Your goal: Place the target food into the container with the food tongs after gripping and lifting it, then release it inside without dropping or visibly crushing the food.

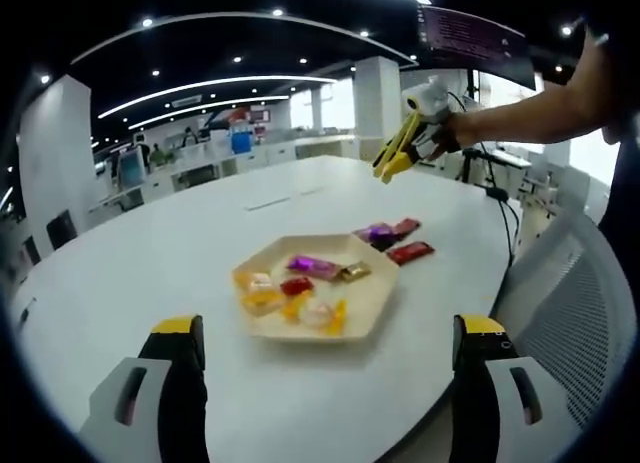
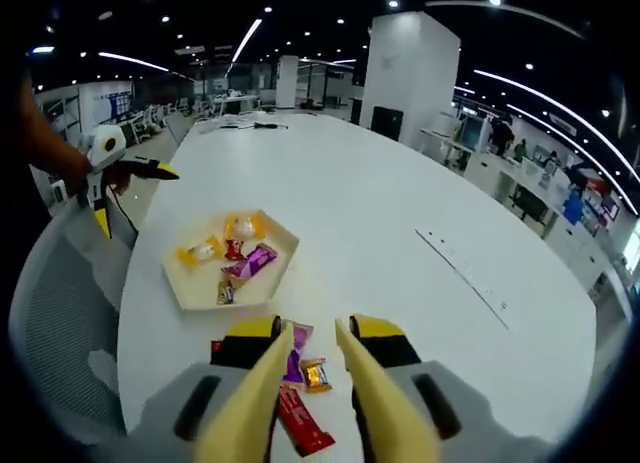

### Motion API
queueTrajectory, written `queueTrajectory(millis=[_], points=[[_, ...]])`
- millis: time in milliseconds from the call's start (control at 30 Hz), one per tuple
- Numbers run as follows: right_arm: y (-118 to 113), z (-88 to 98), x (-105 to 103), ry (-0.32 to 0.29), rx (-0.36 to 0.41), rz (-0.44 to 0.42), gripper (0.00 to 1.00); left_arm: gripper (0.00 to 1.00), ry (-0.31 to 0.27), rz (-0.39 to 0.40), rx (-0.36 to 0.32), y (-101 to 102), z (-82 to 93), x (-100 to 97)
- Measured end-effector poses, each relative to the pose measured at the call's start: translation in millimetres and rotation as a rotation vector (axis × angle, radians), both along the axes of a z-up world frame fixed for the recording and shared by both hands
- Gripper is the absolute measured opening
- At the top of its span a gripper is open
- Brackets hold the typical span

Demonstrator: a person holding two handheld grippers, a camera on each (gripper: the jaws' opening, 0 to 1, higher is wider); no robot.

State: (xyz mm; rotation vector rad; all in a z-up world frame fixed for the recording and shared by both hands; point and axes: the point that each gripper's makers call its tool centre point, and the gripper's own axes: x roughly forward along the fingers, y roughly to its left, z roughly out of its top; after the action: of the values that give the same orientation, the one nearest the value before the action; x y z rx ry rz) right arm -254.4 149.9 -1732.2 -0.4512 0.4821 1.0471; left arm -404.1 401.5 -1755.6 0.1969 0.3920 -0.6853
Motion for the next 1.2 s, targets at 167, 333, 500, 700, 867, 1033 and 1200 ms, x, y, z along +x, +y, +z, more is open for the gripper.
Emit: queueTrajectory(millis=[167, 333, 500, 700, 867, 1033, 1200], points=[[-1.6, -12.6, 5.7, 0.002, 0.017, 0.008, 0.27, 1.0, 0.017, -0.033, -0.079, -8.8, 6.3, -4.5], [-3.2, -36.2, 6.1, 0.019, -0.004, 0.018, 0.27, 1.0, 0.028, -0.029, -0.056, -8.2, 1.9, -4.8], [-8.1, -64.7, 6.3, 0.059, -0.02, 0.014, 0.27, 1.0, 0.032, -0.014, -0.046, -4.1, -1.0, -2.3], [-7.8, -79.5, 7.7, 0.092, -0.014, 0.005, 0.28, 1.0, 0.045, -0.007, -0.041, -3.2, -3.4, -1.9], [-8.9, -91.0, 5.8, 0.112, -0.034, 0.009, 0.28, 1.0, 0.05, -0.008, -0.029, -3.9, -4.6, -2.6], [-9.2, -102.0, 7.1, 0.133, -0.077, 0.008, 0.27, 1.0, 0.053, -0.001, -0.031, -3.0, -4.8, -2.0], [-7.6, -103.8, 2.6, 0.182, -0.07, -0.014, 0.21, 1.0, 0.056, 0.001, -0.028, -2.1, -6.6, -1.4]])
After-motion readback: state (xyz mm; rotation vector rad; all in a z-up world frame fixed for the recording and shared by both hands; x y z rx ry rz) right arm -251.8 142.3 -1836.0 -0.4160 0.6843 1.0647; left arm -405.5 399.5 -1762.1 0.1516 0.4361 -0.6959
